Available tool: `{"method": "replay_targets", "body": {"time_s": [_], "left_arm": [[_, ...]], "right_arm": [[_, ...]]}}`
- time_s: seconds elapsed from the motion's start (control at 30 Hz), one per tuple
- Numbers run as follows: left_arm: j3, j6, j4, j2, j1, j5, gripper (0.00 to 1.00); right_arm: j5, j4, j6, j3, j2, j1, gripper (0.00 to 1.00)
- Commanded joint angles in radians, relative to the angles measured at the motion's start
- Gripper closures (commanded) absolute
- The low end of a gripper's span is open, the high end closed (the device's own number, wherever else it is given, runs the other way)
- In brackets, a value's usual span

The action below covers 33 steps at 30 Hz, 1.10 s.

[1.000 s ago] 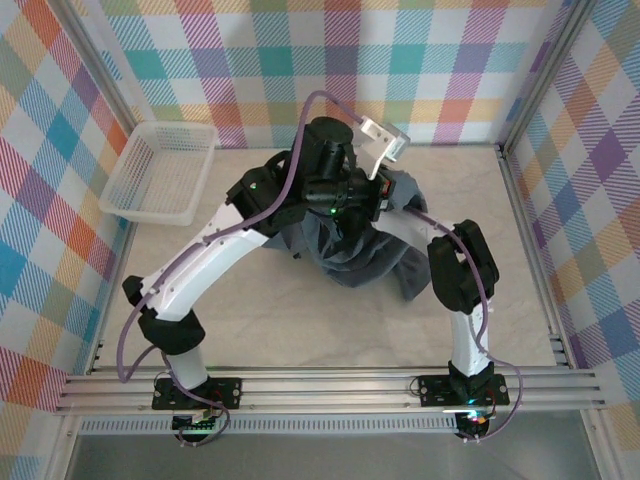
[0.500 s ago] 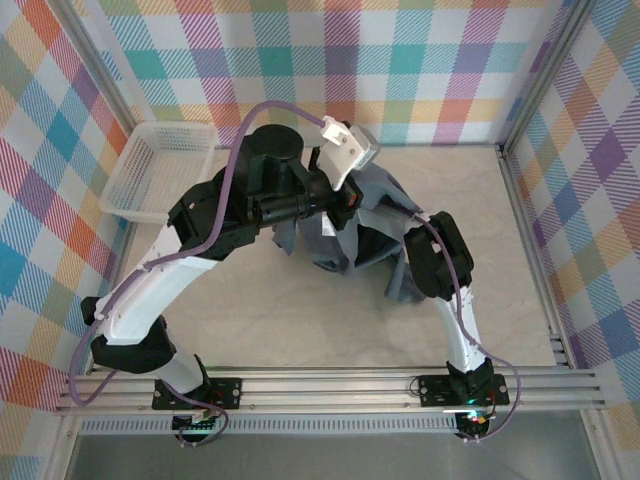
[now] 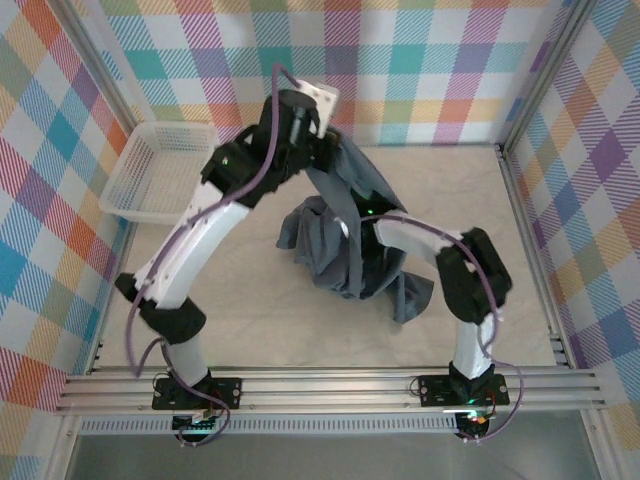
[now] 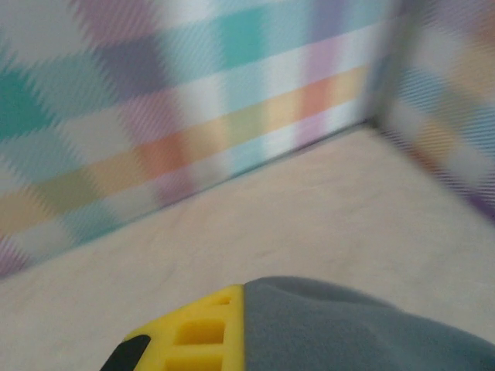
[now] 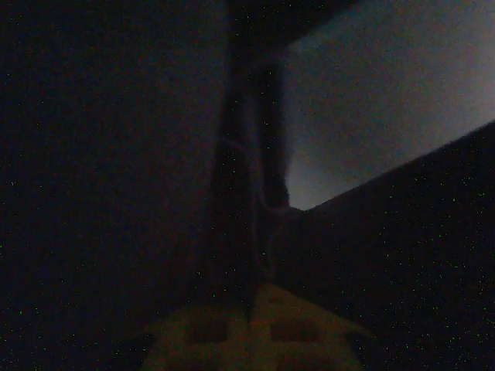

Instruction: Fold the inside-out t-shirt

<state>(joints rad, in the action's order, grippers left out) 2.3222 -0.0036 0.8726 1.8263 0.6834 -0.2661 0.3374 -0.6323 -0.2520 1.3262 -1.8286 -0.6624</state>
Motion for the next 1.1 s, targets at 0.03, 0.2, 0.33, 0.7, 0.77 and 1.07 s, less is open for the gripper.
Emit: {"method": "replay_targets", "body": {"time_s": [0.03,0.2,0.33,0.7,0.77,1.07], "left_arm": [[-0.13,-0.173,0.085,0.073,-0.22,0.142,1.0],[-0.523,-0.233,-0.069,-0.005,-0.28,0.138,1.0],[-0.82,-0.298,-0.21,-0.136,-0.283,0.163,1.0],[-0.972,-0.273,-0.27,-0.394,-0.341,0.499,0.35],[-0.938,-0.304,-0.301,-0.385,-0.333,0.751,0.27],[-0.77,-0.286,-0.131,-0.219,-0.219,0.687,0.13]], "right_arm": [[0.083,0.153,0.01,-0.093,0.25,-0.025,1.0],[-0.179,0.089,-0.058,-0.05,0.421,-0.009,1.0],[-0.273,0.011,-0.107,0.059,0.433,0.072,1.0],[-0.091,0.197,-0.189,0.113,0.464,0.199,1.0],[-0.042,0.229,-0.209,0.101,0.456,0.2,1.0],[0.031,0.273,-0.251,0.087,0.449,0.2,1.0]]}}
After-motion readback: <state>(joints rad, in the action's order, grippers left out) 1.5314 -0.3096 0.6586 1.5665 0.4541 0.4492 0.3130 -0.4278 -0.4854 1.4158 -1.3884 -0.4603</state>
